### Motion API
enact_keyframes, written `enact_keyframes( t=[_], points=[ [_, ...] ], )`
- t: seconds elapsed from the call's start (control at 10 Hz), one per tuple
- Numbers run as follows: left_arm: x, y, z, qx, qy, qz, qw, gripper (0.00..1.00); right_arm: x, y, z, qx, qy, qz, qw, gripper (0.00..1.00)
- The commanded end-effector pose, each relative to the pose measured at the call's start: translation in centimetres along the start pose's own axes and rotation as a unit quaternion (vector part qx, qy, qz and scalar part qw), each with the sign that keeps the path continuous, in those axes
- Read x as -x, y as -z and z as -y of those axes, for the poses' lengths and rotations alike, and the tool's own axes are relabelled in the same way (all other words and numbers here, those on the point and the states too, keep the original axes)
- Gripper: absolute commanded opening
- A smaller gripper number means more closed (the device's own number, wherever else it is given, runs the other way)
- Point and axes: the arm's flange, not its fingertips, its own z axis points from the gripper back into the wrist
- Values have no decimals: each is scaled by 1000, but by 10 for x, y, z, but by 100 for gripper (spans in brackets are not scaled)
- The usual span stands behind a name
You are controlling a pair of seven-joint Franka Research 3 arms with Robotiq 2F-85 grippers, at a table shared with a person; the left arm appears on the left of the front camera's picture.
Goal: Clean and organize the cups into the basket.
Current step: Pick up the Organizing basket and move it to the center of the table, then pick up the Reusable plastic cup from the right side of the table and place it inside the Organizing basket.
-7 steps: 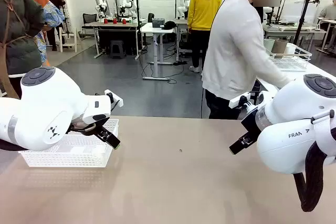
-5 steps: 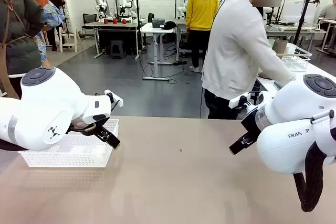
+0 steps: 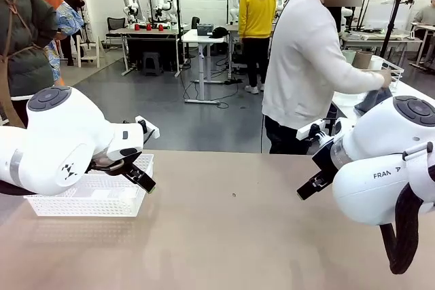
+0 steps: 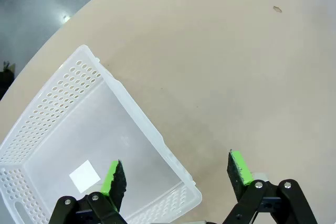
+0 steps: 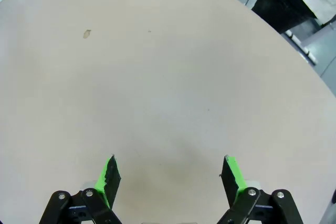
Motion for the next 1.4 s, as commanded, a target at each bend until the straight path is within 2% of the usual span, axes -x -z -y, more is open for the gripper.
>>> enact_keyframes(
  t=[0.0,0.6,0.7,0.9,1.1,1.3],
  points=[
    [0,0,0,0,0,0,1000,100,0,0,0,0,0,0,1000,100],
    [0,0,0,0,0,0,1000,100,0,0,0,0,0,0,1000,100],
    [-2,-36,4,-27,35,-7,999,100,-1,-33,-9,1,2,11,1000,100],
    [-3,-115,15,-29,81,1,996,100,13,-112,-25,7,-8,23,1000,100],
    [3,-159,23,-36,94,10,995,100,33,-165,-29,5,-4,12,1000,100],
    [11,-186,23,-80,97,19,992,100,47,-201,-38,-6,-9,-22,1000,100]
  ],
)
